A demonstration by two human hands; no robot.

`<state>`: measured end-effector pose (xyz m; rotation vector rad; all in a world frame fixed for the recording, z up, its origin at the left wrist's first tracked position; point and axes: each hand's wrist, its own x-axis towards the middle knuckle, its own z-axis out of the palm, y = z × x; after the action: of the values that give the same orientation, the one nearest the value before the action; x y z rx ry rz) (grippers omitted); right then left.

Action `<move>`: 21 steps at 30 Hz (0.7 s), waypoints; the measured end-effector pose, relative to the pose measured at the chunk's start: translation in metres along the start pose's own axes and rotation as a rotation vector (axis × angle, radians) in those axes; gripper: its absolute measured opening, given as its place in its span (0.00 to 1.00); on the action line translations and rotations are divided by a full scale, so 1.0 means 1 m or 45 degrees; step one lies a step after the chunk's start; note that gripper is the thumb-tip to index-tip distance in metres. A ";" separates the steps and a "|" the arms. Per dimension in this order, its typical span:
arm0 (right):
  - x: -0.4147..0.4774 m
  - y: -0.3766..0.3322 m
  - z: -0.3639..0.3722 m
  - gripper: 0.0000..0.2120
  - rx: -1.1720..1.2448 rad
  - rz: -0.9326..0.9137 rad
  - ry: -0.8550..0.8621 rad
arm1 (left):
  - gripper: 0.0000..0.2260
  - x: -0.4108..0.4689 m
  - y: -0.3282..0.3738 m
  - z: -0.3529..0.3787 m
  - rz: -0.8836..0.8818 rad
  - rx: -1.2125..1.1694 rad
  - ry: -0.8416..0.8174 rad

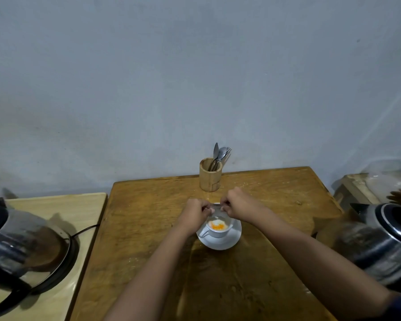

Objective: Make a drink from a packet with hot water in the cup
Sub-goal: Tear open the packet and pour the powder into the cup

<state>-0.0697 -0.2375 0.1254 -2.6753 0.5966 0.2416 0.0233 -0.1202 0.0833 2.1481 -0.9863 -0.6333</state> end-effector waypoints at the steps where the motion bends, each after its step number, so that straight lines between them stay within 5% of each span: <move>1: 0.000 0.000 0.000 0.06 0.012 0.002 0.003 | 0.06 0.000 0.000 0.000 -0.005 -0.004 0.003; 13: -0.002 -0.001 0.007 0.05 0.106 0.062 0.092 | 0.08 -0.009 -0.004 -0.004 -0.001 -0.092 0.055; 21: 0.003 -0.060 0.039 0.06 0.831 0.081 0.282 | 0.06 -0.052 -0.055 -0.044 -0.143 -0.412 0.272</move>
<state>-0.0442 -0.1726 0.1090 -2.0609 0.6852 -0.2079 0.0464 -0.0360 0.0784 1.9431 -0.6065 -0.5602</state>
